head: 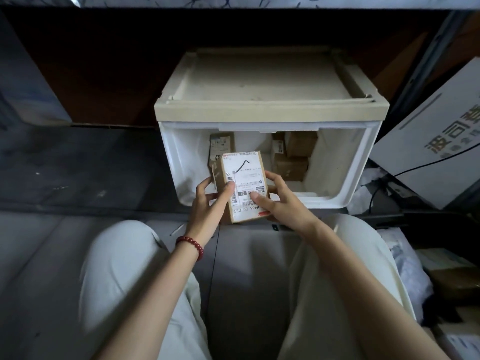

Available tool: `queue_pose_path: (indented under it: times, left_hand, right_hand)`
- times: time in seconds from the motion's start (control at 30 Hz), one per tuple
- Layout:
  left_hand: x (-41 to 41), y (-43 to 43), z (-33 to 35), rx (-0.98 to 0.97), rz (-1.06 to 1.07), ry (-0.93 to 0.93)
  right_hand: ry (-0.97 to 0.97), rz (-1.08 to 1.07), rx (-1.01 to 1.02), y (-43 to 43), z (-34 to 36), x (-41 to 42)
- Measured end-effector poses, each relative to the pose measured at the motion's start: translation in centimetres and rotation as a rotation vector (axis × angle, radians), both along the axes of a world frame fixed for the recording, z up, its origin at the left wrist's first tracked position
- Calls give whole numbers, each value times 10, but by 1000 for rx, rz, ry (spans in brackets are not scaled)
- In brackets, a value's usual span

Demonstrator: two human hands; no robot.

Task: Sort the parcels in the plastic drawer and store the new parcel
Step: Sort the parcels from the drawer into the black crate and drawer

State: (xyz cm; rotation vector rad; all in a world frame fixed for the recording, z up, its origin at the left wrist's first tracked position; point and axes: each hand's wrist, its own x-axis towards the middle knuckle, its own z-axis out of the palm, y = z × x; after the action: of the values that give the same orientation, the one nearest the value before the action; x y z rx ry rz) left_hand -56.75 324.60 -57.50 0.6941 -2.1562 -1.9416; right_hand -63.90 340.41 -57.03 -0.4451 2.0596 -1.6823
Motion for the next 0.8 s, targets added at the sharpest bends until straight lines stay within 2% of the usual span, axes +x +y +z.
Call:
queue_pose_path:
  times: [0.23, 0.5, 0.67, 0.8]
  left_hand:
    - [-2, 2, -4, -47, -78, -79]
    - [-7, 6, -8, -138, -53, 23]
    - [-8, 2, -8, -263, -39, 27]
    - [-9, 2, -10, -325, -37, 60]
  right_hand:
    - [179, -48, 121, 18, -11, -5]
    - [198, -86, 151, 11, -21, -7]
    - [84, -48, 67, 8, -19, -4]
    - [76, -32, 74, 3, -14, -2]
